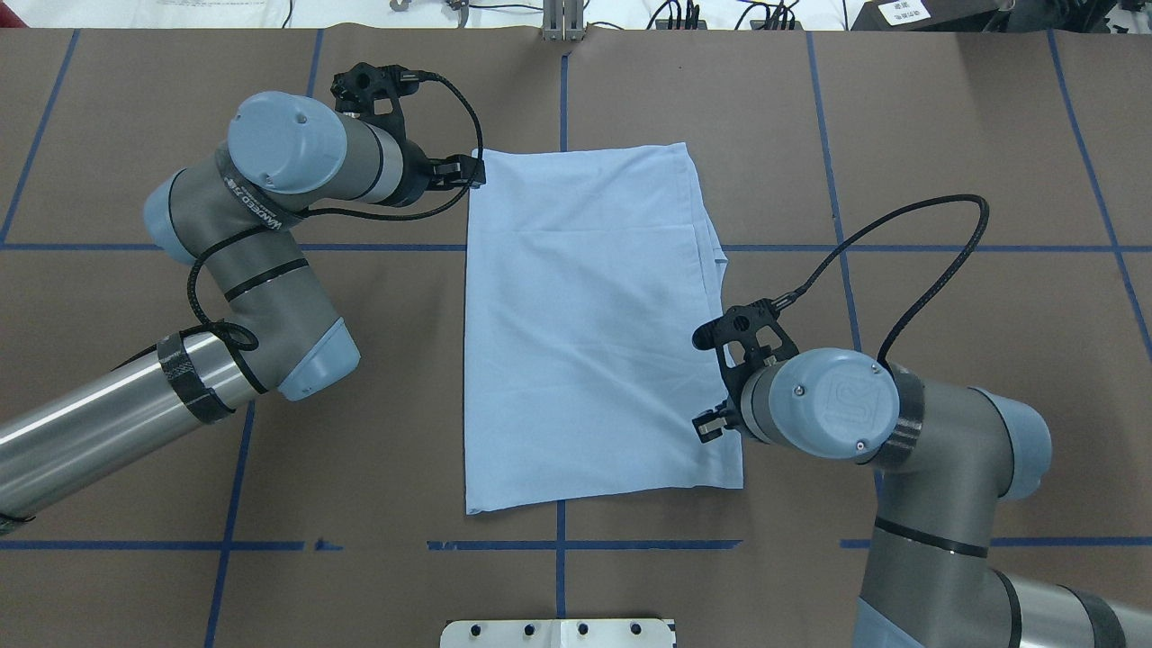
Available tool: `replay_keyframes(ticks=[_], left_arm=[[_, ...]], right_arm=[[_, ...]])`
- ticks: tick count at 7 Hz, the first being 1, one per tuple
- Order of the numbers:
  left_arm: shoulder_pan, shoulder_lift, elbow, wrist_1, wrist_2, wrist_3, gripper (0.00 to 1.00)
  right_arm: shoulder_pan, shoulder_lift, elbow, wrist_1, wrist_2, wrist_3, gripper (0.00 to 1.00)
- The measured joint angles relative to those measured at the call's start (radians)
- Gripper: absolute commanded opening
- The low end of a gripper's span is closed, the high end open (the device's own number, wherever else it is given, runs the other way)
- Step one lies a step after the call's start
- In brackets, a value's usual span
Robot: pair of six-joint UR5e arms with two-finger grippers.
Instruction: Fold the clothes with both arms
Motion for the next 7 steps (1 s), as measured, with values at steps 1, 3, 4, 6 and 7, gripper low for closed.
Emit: replay_keyframes(ticks=[1,3,4,6,7], left_arm=[[0.000,0.001,-0.011,0.005,-0.053,-0.004,1.00],[0.021,0.033,-0.080,0.030,-0.222,-0.114,1.00],[0.067,0.057,-0.135,0.069,-0.250,-0.185,1.00],[0.171,0.151,-0.306,0.188,-0.219,-0.314,1.00],[0.230,0.194,-0.374,0.239,-0.169,-0.381,1.00]], right_arm=[[0.041,0.022,0.001,-0.001,0.045,0.000,1.00],[0.089,0.031,0.006,-0.001,0.111,0.017,1.00],[0.099,0.031,0.014,-0.001,0.125,0.048,1.00],[0.106,0.028,0.044,-0.001,0.168,0.137,1.00],[0.108,0.024,0.060,-0.001,0.197,0.184,1.00]])
